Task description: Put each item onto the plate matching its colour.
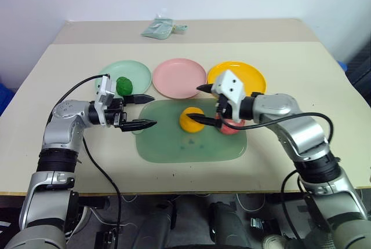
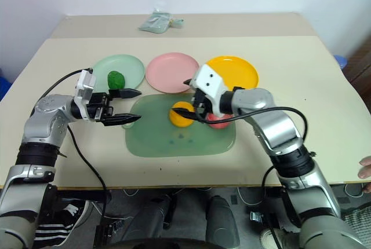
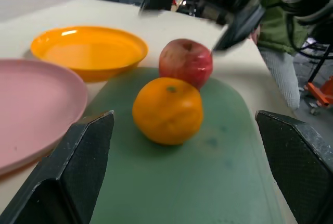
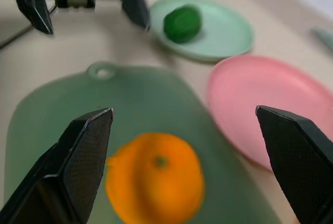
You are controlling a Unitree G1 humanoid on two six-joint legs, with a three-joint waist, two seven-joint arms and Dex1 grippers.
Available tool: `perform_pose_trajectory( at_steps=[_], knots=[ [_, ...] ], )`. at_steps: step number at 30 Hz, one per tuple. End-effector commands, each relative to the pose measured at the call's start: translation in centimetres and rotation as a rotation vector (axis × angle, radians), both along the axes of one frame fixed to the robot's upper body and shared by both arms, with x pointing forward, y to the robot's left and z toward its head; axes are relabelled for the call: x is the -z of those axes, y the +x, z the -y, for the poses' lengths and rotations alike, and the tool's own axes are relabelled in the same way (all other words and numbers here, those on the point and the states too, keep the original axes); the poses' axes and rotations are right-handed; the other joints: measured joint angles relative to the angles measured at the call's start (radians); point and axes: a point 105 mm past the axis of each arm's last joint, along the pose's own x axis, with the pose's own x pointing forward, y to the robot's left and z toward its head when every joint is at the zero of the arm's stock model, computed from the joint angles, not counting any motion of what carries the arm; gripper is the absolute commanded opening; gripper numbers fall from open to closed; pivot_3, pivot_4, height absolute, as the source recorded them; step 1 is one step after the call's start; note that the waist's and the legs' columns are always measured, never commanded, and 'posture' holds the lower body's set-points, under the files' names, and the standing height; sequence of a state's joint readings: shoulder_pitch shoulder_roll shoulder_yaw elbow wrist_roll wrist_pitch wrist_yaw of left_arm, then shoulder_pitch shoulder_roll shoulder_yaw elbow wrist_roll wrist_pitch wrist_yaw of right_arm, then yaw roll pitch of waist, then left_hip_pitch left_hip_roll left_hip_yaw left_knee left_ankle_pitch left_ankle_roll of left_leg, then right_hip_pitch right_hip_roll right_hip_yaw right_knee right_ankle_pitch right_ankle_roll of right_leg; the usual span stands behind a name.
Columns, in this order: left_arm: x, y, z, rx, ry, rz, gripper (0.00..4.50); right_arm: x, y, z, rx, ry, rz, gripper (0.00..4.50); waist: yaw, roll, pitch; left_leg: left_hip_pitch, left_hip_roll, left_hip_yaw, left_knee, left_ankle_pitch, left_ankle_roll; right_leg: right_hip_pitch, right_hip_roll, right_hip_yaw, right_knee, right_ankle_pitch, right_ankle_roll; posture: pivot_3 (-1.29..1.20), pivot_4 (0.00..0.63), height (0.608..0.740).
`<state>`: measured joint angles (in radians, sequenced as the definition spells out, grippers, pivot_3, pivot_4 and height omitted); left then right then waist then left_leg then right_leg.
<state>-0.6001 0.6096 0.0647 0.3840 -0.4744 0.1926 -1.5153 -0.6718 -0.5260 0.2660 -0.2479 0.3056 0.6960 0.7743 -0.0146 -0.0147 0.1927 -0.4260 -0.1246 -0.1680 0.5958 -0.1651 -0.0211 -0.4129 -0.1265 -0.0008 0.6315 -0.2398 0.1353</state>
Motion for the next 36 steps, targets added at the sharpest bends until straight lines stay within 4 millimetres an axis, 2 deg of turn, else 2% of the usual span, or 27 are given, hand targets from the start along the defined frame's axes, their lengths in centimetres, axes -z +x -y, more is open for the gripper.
perform_pose_trajectory(
  at_steps=[1, 4, 12, 18, 25, 28, 29, 30, 36],
  knots=[
    [-1.0, -0.4, -0.1, 0.008, -0.031, 0.043, 4.44, -0.8, -0.1, -1.0, -0.008, 0.008, -0.056, 4.50, 0.000, 0.000, 0.000, 0.000, 0.000, 0.000, 0.000, 0.000, 0.000, 0.000, 0.000, 0.000, 0.000, 0.000, 0.000, 0.00, 0.150, 0.740],
    [-0.9, -0.5, -0.1, 0.007, -0.034, 0.049, 4.44, -0.3, 0.3, -1.1, 0.007, -0.041, -0.082, 4.50, -0.002, 0.000, 0.000, 0.000, 0.000, 0.000, 0.000, 0.000, 0.000, 0.000, 0.000, 0.000, 0.000, 0.000, 0.000, 0.00, 0.150, 0.740],
    [-0.7, -0.3, -0.6, -0.024, -0.036, 0.051, 4.44, 2.4, 0.9, 0.0, 0.049, -0.195, -0.203, 4.50, -0.003, 0.000, 0.000, 0.000, 0.000, 0.000, 0.000, 0.000, 0.000, 0.000, 0.000, 0.000, 0.000, 0.000, 0.000, 0.00, 0.150, 0.740],
    [-0.5, -0.4, -0.4, -0.026, -0.044, 0.052, 4.44, 2.5, 1.5, -0.1, 0.067, -0.193, -0.233, 4.50, -0.006, 0.000, 0.000, 0.000, 0.001, 0.000, -0.001, 0.000, 0.000, -0.001, 0.001, 0.000, 0.000, 0.000, 0.000, 0.00, 0.150, 0.740],
    [-0.5, -0.5, -0.3, -0.031, -0.049, 0.061, 4.44, 3.5, 1.4, -0.1, 0.056, -0.221, -0.254, 4.50, -0.005, 0.000, 0.000, 0.000, 0.000, 0.000, -0.001, 0.000, 0.000, -0.001, 0.001, 0.000, 0.000, 0.000, 0.000, 0.00, 0.150, 0.740],
    [-0.5, -0.5, -0.2, -0.033, -0.049, 0.063, 4.50, 3.6, 1.3, 0.0, 0.050, -0.225, -0.256, 3.68, -0.005, 0.000, 0.000, 0.000, 0.000, 0.000, -0.001, 0.000, 0.000, -0.001, 0.001, 0.000, 0.000, 0.000, 0.000, 0.00, 0.150, 0.740],
    [-0.5, -0.5, -0.2, -0.034, -0.049, 0.064, 4.50, 3.6, 1.3, 0.0, 0.049, -0.223, -0.253, 3.23, -0.005, 0.000, 0.000, 0.000, 0.000, 0.000, -0.001, 0.000, 0.000, -0.001, 0.001, 0.000, 0.000, 0.000, 0.000, 0.00, 0.150, 0.740],
    [-0.5, -0.5, -0.2, -0.034, -0.049, 0.064, 4.50, 3.5, 1.4, 0.0, 0.049, -0.221, -0.250, 3.03, -0.005, 0.000, 0.000, 0.000, 0.000, 0.000, -0.001, 0.000, 0.000, -0.001, 0.001, 0.000, 0.000, 0.000, 0.000, 0.00, 0.150, 0.740],
    [-0.6, -0.5, -0.2, -0.037, -0.054, 0.065, 4.50, 2.3, 1.6, -0.1, 0.048, -0.180, -0.215, 3.01, -0.005, 0.000, 0.000, 0.000, 0.000, 0.000, -0.001, 0.000, 0.000, -0.001, 0.001, 0.000, 0.000, 0.000, 0.000, 0.00, 0.150, 0.740]
  ],
)
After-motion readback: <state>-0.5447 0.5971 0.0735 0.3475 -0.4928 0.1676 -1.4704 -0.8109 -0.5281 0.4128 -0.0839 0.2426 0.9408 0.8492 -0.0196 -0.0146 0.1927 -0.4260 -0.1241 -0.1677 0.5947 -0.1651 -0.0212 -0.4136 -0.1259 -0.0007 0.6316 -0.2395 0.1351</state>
